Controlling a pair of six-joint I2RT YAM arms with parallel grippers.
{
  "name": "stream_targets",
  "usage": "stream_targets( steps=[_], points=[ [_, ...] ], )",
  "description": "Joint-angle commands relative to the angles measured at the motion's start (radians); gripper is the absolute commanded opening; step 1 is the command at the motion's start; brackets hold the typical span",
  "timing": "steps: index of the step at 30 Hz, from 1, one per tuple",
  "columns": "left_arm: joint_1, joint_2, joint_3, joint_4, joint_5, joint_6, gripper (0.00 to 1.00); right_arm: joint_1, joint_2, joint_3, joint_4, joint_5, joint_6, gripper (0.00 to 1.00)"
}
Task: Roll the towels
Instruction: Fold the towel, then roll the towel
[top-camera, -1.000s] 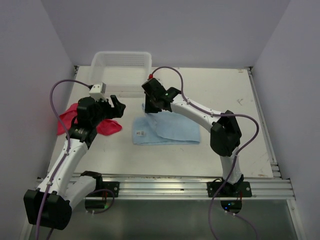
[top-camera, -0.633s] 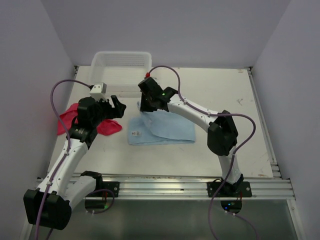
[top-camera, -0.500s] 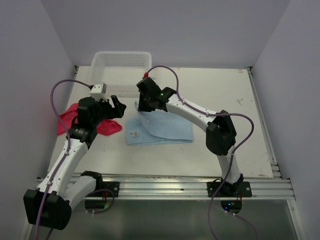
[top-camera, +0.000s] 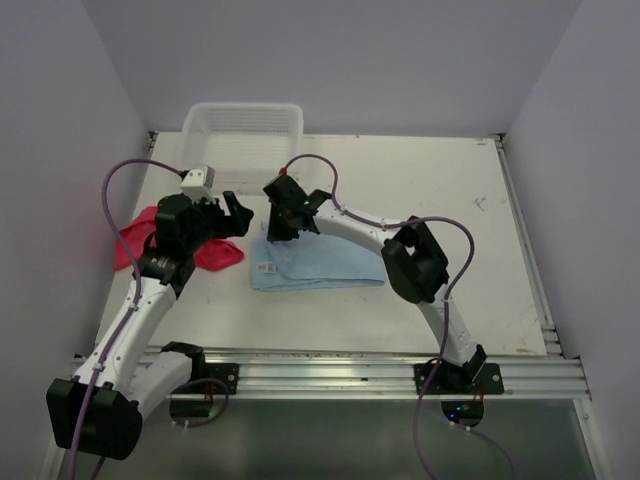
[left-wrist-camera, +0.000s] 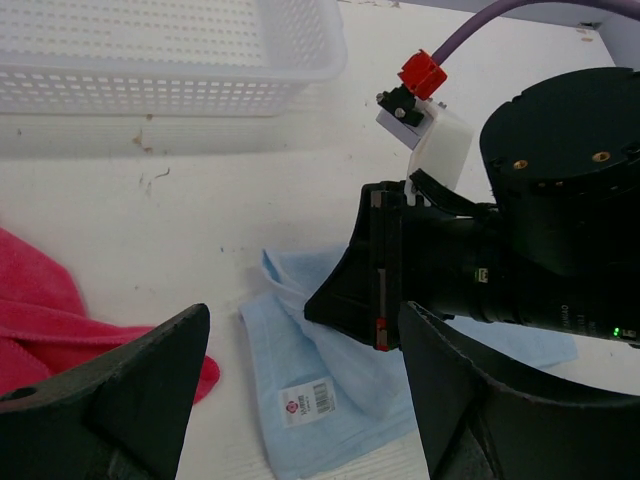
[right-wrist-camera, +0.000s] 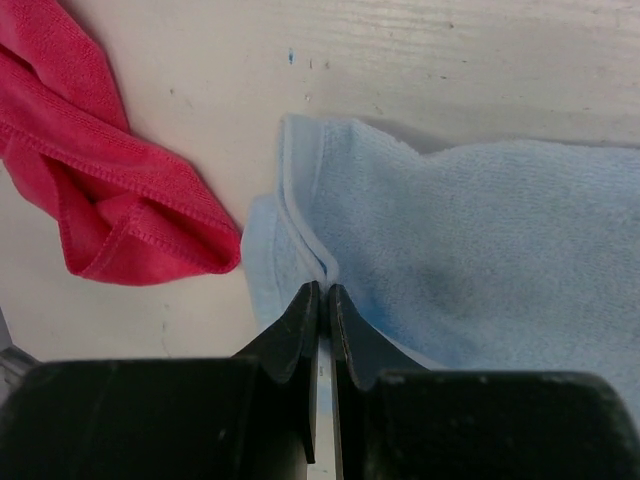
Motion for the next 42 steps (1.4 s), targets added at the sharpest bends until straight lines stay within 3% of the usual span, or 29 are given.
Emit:
stream_targets(
  steps=[1,3,6,9,18,23,29,35,42],
  points=[
    [-0.009,-0.006,-0.003,0.005,0.012,0.022,0.8,0.014,0.011,0.007,0.097,-0.043,0.048,0.0],
    [-0.009,-0.004,-0.003,0.005,0.013,0.022,0.8,0.014,0.017,0.004,0.12,-0.072,0.059,0.04],
    [-0.009,-0.007,-0.002,0.005,0.013,0.022,0.8,0.017,0.016,-0.005,0.134,-0.098,0.06,0.23],
    [-0.01,-0.007,-0.002,0.005,0.012,0.022,0.8,0.018,-0.023,-0.04,0.175,-0.111,0.065,0.32],
    [-0.009,-0.01,0.003,-0.004,-0.007,0.023,0.8,-0.005,-0.138,-0.169,0.243,-0.168,0.085,0.35],
    [-0.009,-0.006,0.002,-0.006,-0.011,0.025,0.8,-0.08,-0.28,-0.299,0.259,-0.177,0.062,0.36],
    [-0.009,0.016,-0.002,0.001,-0.002,0.025,0.8,-0.21,-0.513,-0.549,0.251,-0.171,-0.027,0.38],
    [-0.01,0.046,-0.006,0.019,0.042,0.022,0.8,-0.436,-0.748,-0.845,0.234,-0.187,-0.091,0.38],
    [-0.058,0.23,0.116,-0.033,0.026,-0.012,0.79,-0.566,-0.865,-1.048,0.243,-0.229,-0.142,0.39]
  ],
)
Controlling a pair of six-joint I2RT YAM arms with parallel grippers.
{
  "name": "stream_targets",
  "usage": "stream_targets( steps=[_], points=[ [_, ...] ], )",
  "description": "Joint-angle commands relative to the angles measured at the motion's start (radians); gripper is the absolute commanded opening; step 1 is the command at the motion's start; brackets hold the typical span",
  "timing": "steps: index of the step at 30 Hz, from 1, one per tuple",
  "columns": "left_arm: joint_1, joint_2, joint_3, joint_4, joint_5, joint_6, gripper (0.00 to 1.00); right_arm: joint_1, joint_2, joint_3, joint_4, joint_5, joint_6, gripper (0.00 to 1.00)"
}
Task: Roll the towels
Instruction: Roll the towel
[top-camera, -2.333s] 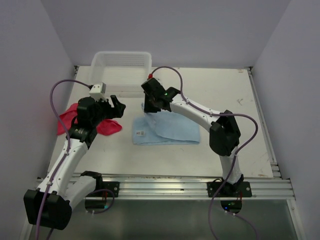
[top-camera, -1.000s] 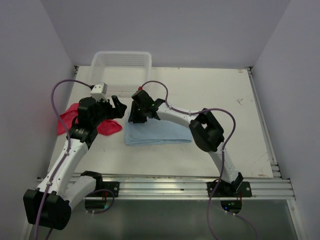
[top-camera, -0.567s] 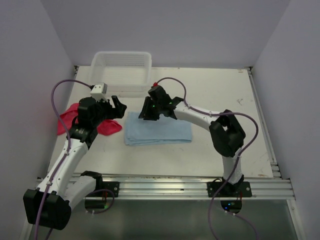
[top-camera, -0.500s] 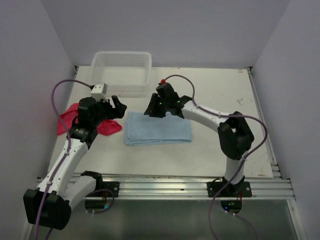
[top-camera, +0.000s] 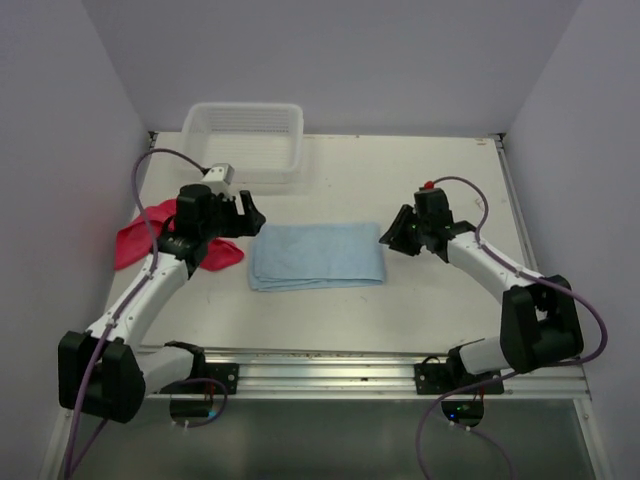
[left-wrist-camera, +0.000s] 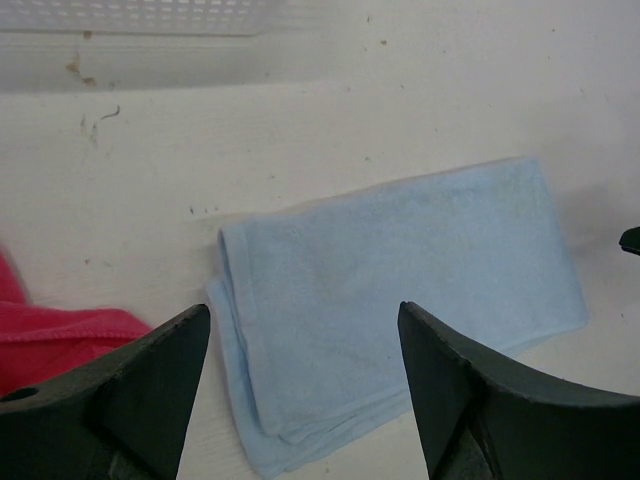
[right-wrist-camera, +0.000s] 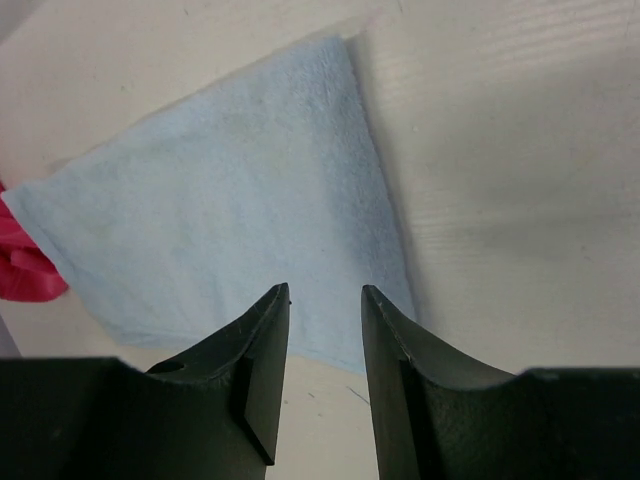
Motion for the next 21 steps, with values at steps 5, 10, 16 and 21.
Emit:
stream_targets(
  steps=[5,10,16,21],
  points=[
    [-0.179,0.251,0.342,-0.113,-0.051,-0.026,0.79,-0.008,-0.064,-0.143,0.073,-0.048,-0.055,0.4],
    [-0.321,0.492,0.613,-0.202,-0.085,-0.043,0.79,-0.017,-0.038,-0.244,0.182,-0.094,-0.045,0.42],
    [-0.451,0.705,0.847,-0.311,-0.17,-0.078,0.79,-0.025,-0.024,-0.313,0.293,-0.139,-0.018,0.45],
    [-0.511,0.834,0.983,-0.37,-0.194,-0.109,0.79,-0.029,-0.049,-0.329,0.333,-0.135,-0.025,0.47]
  ],
)
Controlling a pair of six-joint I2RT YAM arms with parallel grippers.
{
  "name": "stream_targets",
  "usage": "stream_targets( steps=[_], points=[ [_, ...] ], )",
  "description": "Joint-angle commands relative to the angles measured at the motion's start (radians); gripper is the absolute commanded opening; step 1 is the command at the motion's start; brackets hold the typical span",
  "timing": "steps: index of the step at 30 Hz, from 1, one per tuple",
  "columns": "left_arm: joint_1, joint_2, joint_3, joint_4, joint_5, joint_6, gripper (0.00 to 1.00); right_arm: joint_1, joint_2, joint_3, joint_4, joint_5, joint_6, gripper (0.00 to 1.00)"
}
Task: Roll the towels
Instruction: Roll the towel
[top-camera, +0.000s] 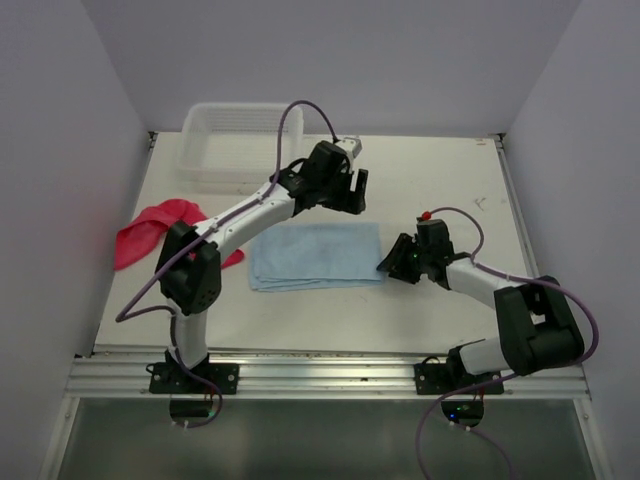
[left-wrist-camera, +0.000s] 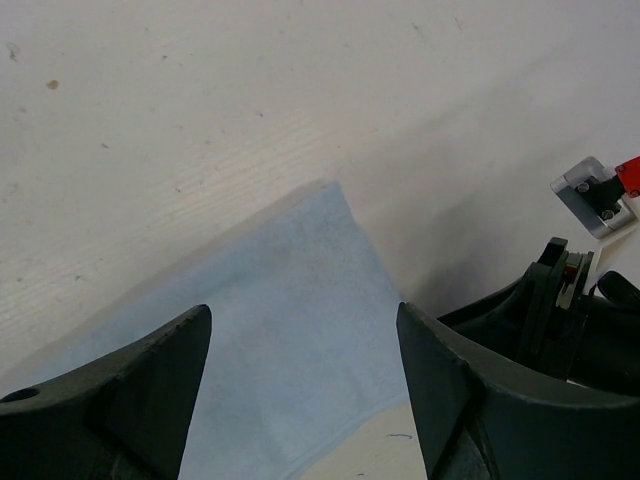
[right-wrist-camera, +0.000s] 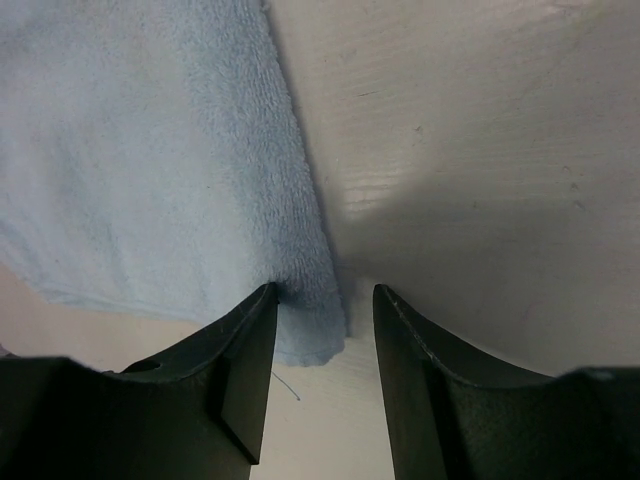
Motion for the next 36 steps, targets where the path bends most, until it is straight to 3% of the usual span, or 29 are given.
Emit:
stream_targets(
  steps=[1,13,24,36],
  points=[
    [-0.029,0.048,0.107,-0.08,-0.039,-0.038,0.78,-0.007,-0.021,-0.007,0.077,-0.039,-0.004,0.47],
    [-0.095,0.232,0.285,-0.158,-0.079,-0.09,0.78,-0.005,0.063,-0.081,0.192,-0.085,0.019,0.42],
    [-0.153,0.45,0.518,-0.262,-0.136,-0.158,0.72,-0.005,0.097,-0.105,0.238,-0.088,0.012,0.2],
    [-0.174,0.513,0.521,-0.248,-0.225,-0.234,0.63,-0.007,0.12,-0.119,0.262,-0.113,-0.001,0.17]
  ],
)
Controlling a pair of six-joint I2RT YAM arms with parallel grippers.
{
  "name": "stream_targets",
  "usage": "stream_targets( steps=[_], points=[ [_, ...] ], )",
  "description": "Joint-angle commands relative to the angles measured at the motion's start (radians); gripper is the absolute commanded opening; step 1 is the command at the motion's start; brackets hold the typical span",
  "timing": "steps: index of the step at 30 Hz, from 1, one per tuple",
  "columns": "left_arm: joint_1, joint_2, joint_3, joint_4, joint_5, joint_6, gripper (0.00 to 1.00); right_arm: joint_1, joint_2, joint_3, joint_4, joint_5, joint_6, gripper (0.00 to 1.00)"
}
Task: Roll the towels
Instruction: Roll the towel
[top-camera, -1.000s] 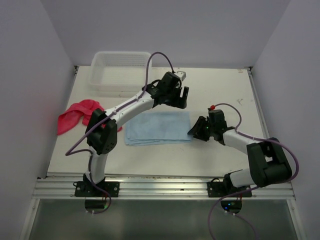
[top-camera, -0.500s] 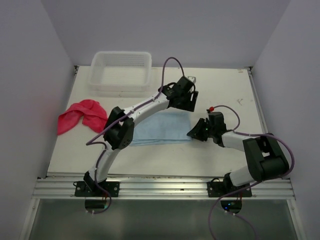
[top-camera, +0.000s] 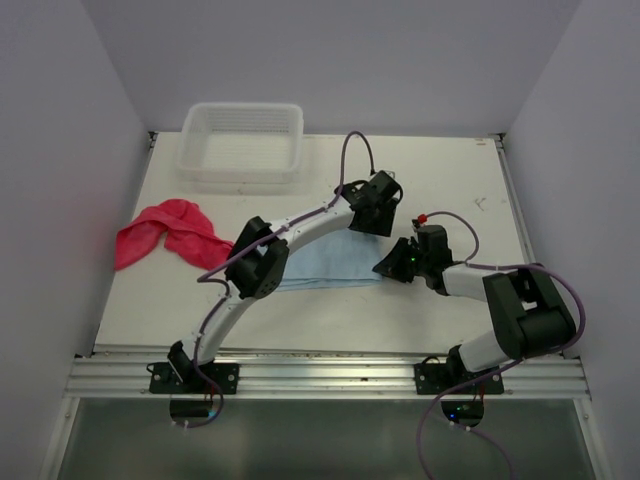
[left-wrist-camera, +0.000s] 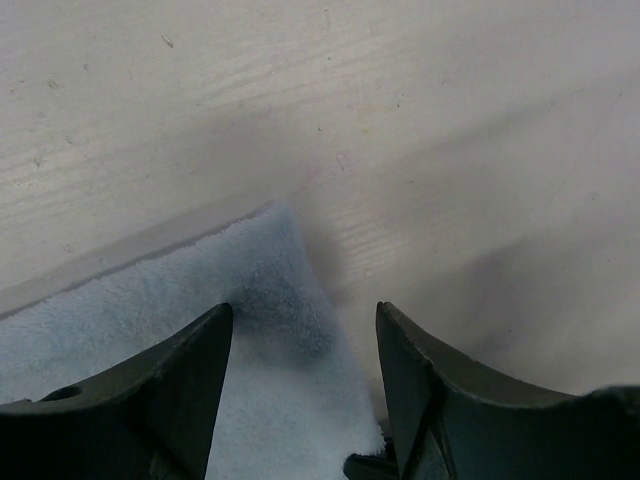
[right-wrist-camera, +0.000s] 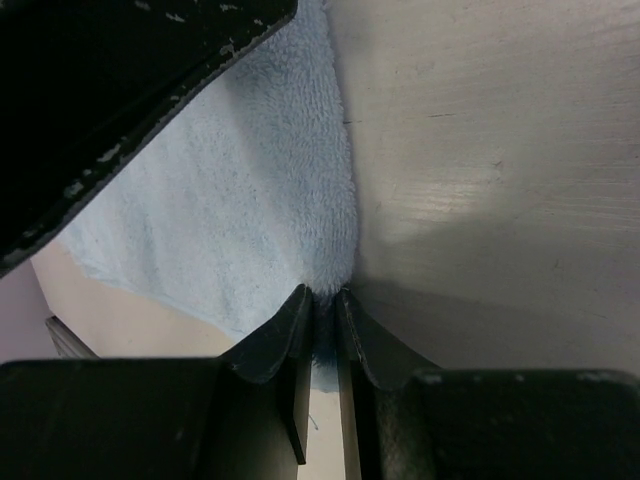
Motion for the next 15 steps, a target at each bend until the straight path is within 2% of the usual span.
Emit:
stream_targets(
  steps=[1,15],
  points=[
    [-0.004,0.008,0.049,0.006,-0.039,-0.048,0.63,-0.003,0.03,-0.029,-0.035,0.014,-0.026,0.17],
    [-0.004,0.126,0.073,-0.005,-0.031,-0.057,0.5,-0.001,-0.028,-0.033,-0.084,0.065,-0.067,0.13]
  ],
)
